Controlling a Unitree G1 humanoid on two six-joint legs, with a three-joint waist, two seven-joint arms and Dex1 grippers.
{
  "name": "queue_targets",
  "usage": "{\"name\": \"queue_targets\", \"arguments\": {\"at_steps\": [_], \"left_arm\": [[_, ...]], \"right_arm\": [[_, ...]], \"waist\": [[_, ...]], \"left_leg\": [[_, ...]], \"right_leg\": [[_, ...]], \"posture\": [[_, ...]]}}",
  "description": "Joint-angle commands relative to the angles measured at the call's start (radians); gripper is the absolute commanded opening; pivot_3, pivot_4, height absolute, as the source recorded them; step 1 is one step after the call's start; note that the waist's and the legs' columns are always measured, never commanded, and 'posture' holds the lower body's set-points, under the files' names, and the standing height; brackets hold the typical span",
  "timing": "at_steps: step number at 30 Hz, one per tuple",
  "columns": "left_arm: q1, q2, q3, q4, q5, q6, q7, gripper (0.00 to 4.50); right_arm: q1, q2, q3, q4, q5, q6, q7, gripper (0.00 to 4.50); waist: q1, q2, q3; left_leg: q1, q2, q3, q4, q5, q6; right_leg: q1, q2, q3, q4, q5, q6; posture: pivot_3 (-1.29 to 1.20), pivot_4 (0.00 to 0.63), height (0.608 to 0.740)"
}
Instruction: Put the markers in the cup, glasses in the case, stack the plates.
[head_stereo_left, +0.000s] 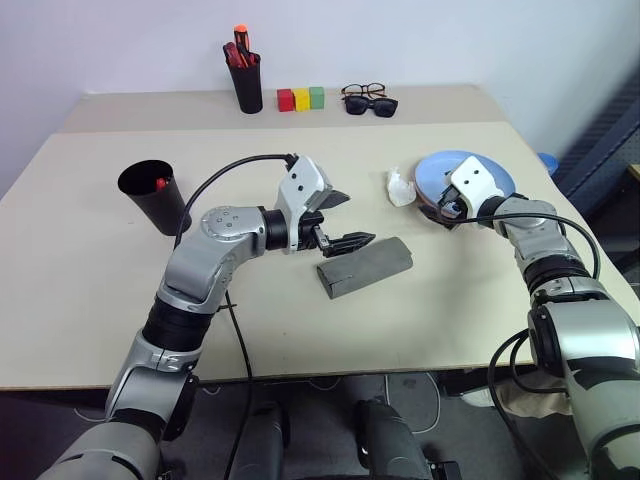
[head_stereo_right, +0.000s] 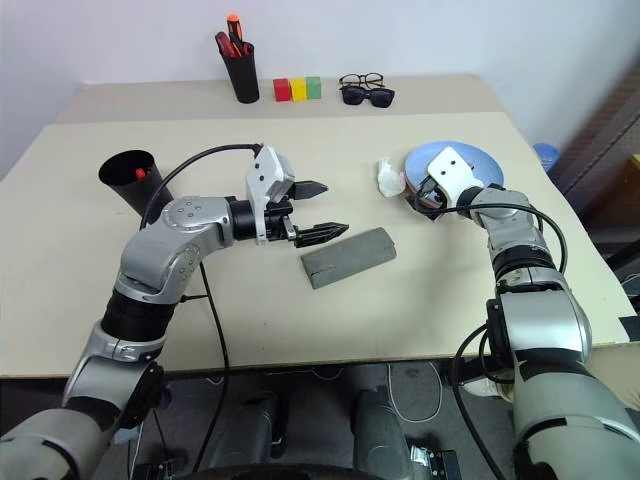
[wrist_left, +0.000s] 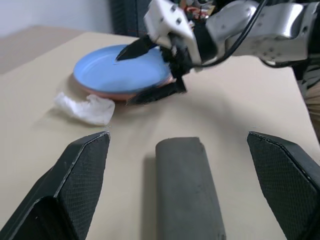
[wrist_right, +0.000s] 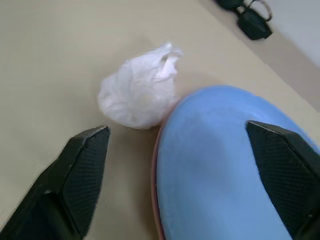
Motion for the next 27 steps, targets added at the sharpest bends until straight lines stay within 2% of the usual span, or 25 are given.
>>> {"name": "queue_targets", "arguments": {"at_steps": [1,12,20,27], "left_arm": [[0.007,0.004,0.049,-0.023,-0.018,-0.016,0.026,4.5],[0.156,0.073,0.211,-0.221,-0.091,0.131,0.176,4.5],[0.219,0.09,0.311,-0.379,-0.149,0.238,0.301,4.5],[0.23,0.095,0.346,-0.448,-0.186,0.287,0.368,4.5]], "right_arm": [[-0.019,0.042,-0.043,-0.06,0.059,0.0,0.033,4.48],[-0.06,0.216,-0.074,0.004,0.082,0.044,-0.101,4.48],[-0.073,0.252,-0.084,0.069,0.063,0.099,-0.22,4.48],[-0.054,0.26,-0.084,0.088,0.047,0.136,-0.251,4.48]], "waist": [[-0.005,0.0,0.0],[-0.014,0.0,0.0],[-0.003,0.0,0.0],[-0.001,0.0,0.0]], "left_leg": [[0.0,0.0,0.0,0.0,0.0,0.0],[0.002,0.0,-0.001,-0.002,0.0,0.0],[0.002,0.0,-0.001,-0.002,0.0,0.0],[0.002,0.0,-0.001,-0.002,0.0,0.0]], "right_leg": [[0.0,0.0,0.0,0.0,0.0,0.0],[0.001,0.0,0.0,0.002,0.001,0.001],[0.001,0.0,0.0,0.001,0.0,0.001],[0.001,0.0,0.0,0.001,0.0,-0.001]], "posture": [[0.0,0.15,0.74],[0.0,0.15,0.74],[0.0,0.15,0.74],[0.0,0.15,0.74]]}}
